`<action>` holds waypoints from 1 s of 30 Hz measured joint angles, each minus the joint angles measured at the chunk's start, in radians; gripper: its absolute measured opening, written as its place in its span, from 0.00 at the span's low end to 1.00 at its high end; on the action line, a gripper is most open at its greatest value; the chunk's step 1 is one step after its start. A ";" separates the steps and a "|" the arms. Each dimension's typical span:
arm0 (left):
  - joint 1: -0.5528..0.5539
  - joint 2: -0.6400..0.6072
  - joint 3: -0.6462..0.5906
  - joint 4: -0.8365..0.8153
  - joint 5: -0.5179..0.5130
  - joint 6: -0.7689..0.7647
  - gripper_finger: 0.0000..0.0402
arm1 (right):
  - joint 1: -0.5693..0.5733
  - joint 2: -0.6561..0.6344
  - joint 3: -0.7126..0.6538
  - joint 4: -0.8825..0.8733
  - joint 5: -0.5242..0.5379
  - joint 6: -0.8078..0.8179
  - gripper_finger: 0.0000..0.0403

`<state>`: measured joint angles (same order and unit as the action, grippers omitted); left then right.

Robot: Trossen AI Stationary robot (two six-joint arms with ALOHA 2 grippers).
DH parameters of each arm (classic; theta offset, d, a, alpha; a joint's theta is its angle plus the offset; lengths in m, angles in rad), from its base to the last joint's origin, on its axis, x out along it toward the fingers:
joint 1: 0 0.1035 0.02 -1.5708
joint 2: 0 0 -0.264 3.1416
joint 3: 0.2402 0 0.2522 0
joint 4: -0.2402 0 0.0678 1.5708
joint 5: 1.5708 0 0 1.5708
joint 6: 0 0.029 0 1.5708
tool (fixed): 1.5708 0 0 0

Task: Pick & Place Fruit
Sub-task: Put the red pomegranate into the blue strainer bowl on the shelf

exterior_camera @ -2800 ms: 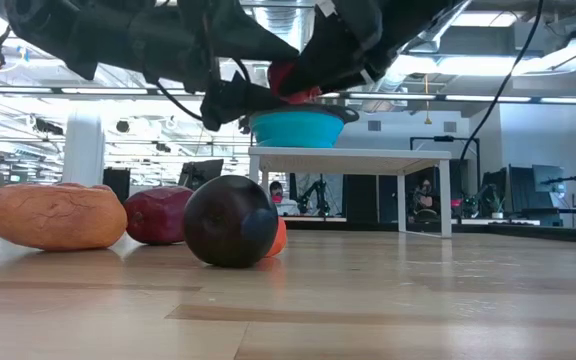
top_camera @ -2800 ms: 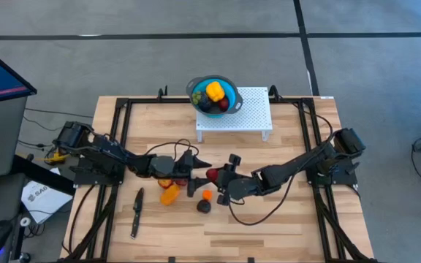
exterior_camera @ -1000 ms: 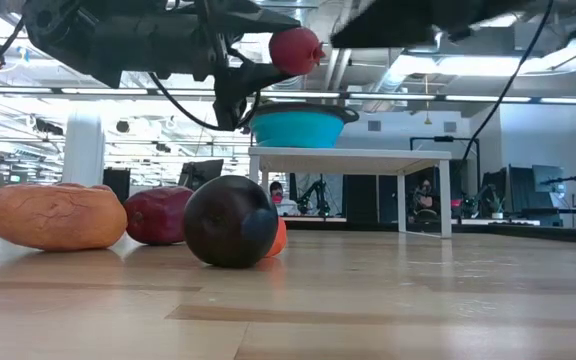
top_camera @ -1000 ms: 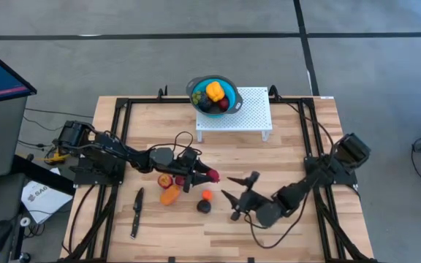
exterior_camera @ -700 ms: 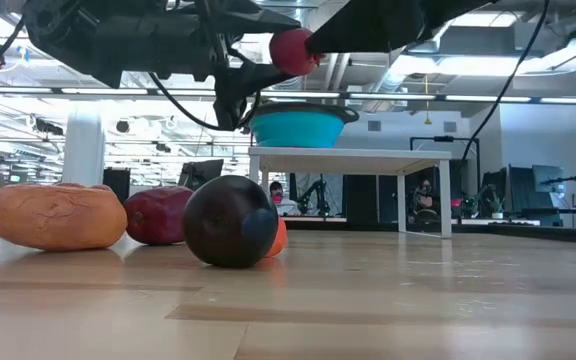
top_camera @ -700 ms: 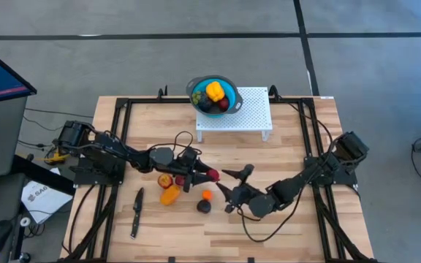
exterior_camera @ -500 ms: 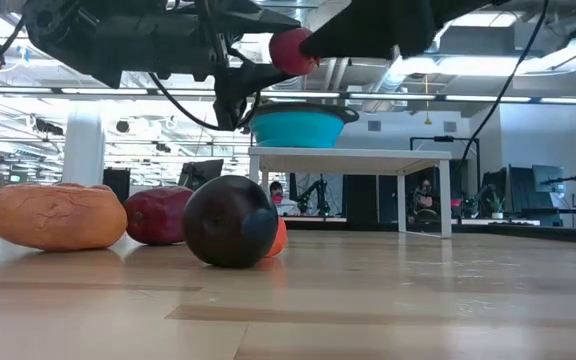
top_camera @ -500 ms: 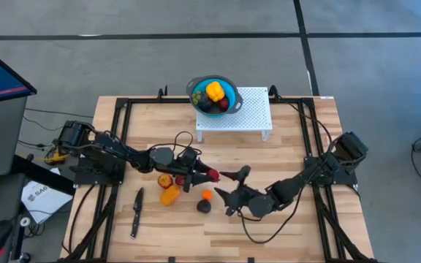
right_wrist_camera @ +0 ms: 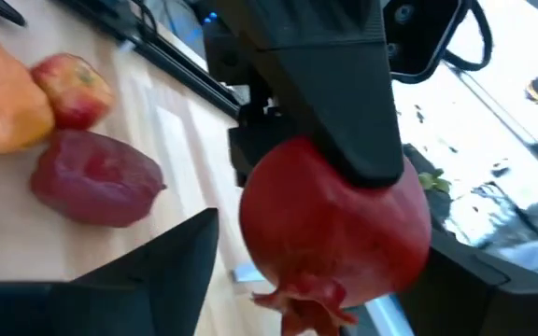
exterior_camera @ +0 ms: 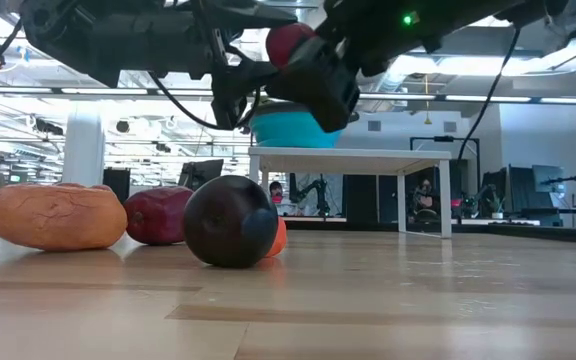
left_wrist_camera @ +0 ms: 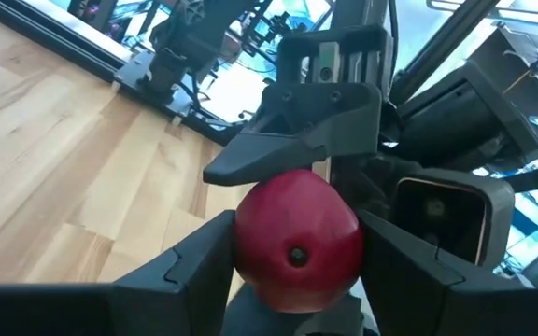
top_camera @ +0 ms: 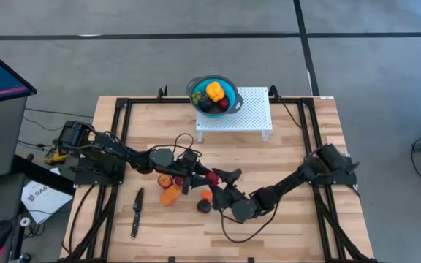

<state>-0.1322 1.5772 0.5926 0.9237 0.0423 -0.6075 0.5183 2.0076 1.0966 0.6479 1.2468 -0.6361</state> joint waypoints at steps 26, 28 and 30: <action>0.029 0.000 0.002 0.008 0.022 0.129 0.77 | 0.066 0.001 0.013 0.036 0.037 0.138 0.46; 0.043 0.000 0.003 0.010 0.058 0.163 0.80 | 0.075 0.000 0.013 0.029 0.037 0.173 0.46; 0.053 -0.016 0.002 0.002 0.082 0.194 0.81 | 0.084 -0.015 0.011 -0.011 0.036 0.220 0.46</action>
<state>-0.0796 1.5612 0.5949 0.9253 0.1245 -0.4134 0.6024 1.9926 1.1080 0.6367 1.2826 -0.4163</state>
